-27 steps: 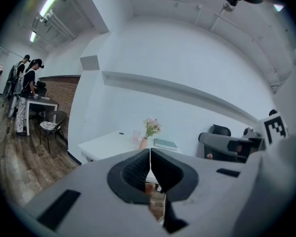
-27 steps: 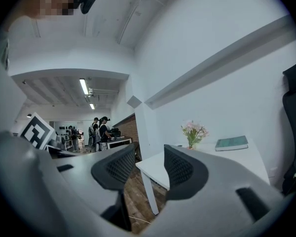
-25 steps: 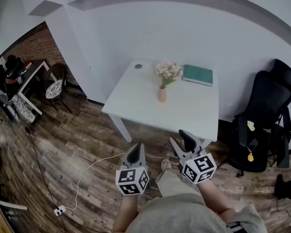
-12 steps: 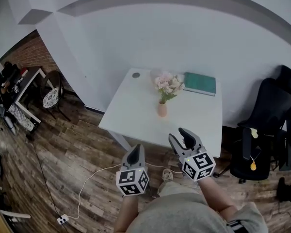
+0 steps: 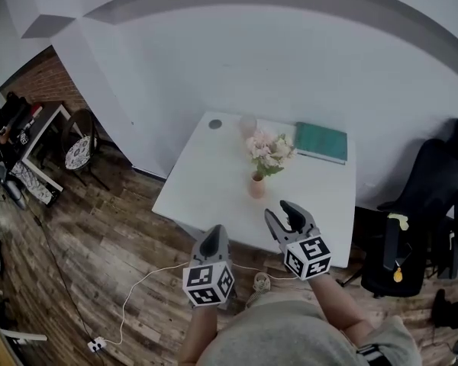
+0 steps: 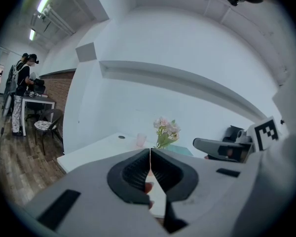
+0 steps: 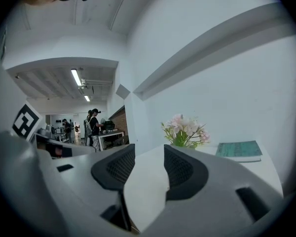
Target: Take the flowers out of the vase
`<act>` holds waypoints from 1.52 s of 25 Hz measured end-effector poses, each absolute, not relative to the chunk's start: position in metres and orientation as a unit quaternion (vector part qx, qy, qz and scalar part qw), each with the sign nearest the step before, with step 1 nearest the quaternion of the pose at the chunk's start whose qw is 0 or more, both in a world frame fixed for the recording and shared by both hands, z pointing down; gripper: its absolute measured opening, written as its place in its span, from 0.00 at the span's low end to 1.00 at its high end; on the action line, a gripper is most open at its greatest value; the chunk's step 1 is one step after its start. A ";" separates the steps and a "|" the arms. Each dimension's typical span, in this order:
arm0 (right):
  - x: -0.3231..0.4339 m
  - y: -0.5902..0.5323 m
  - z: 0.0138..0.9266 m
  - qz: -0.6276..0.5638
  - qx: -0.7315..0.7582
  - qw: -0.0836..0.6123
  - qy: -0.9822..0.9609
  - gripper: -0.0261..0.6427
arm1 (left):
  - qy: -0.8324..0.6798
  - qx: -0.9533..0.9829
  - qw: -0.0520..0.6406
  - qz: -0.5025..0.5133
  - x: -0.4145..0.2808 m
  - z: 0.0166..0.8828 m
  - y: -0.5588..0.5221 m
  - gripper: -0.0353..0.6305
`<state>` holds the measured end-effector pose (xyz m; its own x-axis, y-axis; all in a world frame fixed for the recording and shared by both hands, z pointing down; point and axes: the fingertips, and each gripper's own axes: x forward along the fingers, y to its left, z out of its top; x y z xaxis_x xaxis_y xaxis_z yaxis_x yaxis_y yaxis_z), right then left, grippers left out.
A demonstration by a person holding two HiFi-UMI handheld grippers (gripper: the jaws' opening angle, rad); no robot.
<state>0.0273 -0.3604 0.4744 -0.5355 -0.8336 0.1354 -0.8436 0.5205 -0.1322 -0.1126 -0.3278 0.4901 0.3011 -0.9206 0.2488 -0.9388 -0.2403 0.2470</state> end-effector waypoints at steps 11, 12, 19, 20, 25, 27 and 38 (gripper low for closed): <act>0.034 -0.434 0.521 0.117 0.476 0.065 -0.869 0.31 | -0.600 0.779 0.179 0.037 -0.107 0.501 -0.388 0.06; 0.034 -0.441 0.525 0.118 0.476 0.069 -0.869 0.31 | -0.600 0.779 0.179 0.039 -0.107 0.502 -0.394 0.06; 0.033 -0.481 0.551 0.124 0.475 0.091 -0.866 0.31 | -0.604 0.775 0.183 0.044 -0.108 0.511 -0.428 0.06; 0.032 -0.486 0.555 0.126 0.474 0.094 -0.867 0.31 | -0.605 0.774 0.183 0.044 -0.109 0.512 -0.432 0.06; 0.027 -0.507 0.563 0.129 0.472 0.094 -0.867 0.33 | -0.606 0.773 0.184 0.047 -0.110 0.517 -0.450 0.06; 0.024 -0.515 0.561 0.128 0.471 0.090 -0.868 0.34 | -0.607 0.772 0.185 0.047 -0.111 0.519 -0.456 0.06; 0.019 -0.540 0.557 0.126 0.477 0.086 -0.866 0.33 | -0.607 0.771 0.188 0.045 -0.109 0.524 -0.467 0.06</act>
